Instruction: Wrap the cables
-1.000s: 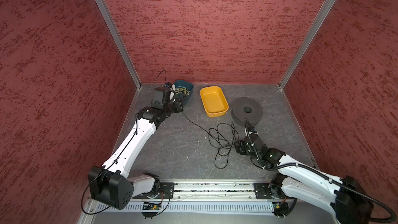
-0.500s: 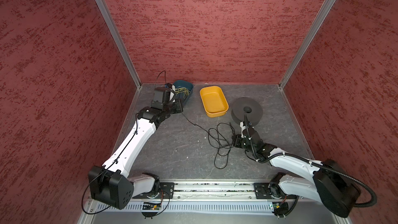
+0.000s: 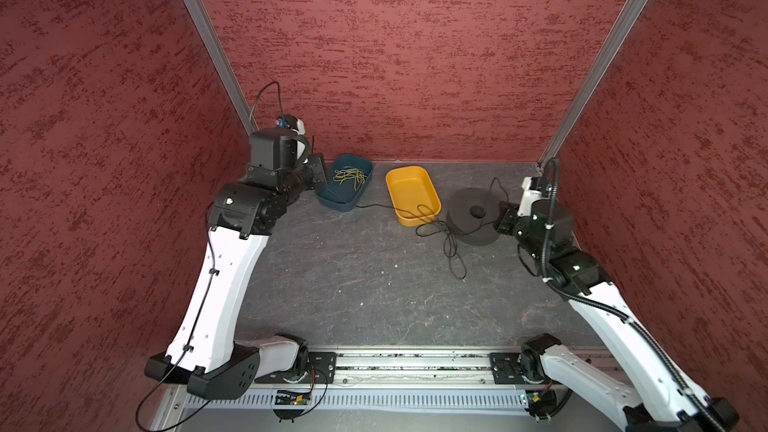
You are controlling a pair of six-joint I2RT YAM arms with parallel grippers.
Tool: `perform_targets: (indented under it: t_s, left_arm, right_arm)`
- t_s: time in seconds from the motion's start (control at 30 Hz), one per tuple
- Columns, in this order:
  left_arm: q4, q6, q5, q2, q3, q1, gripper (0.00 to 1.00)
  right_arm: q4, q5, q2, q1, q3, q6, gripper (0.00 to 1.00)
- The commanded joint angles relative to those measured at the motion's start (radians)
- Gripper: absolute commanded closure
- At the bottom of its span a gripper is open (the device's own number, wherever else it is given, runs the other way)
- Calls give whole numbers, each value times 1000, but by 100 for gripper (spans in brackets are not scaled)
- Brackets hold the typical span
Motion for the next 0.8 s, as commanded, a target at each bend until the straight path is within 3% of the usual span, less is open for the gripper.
perform_targets:
  t_s: [0.0,0.17,0.27,0.33,0.5,0.63,0.77]
  left_arm:
    - [-243,42,-224,33,109,-19,100]
    - [-355,70,-450,63,258,-30,100]
    - [-356,105,-508,61,301,-5,100]
    - [-330,139,-514,50,305,22,100]
    - [-299,168,-467,30,285,62,100]
    - [-243,149,-369,-11,176,62,100]
    - [-171,129,-296,-70,44,61,100]
  right_arm:
    - [-198,163,-17,-81,89,-79,100]
    - [-239,133,-20,-225,183,-103,100]
    - [-286,286,13,-268,232,-101,100]
    - [-278,407,5,-298,235,-121,100]
    - [-265,341,-8,-354,226,-121,100]
    - [-307,266,74,-357,208,-96,100]
    - [-236,181,29,-357,87,-53,98]
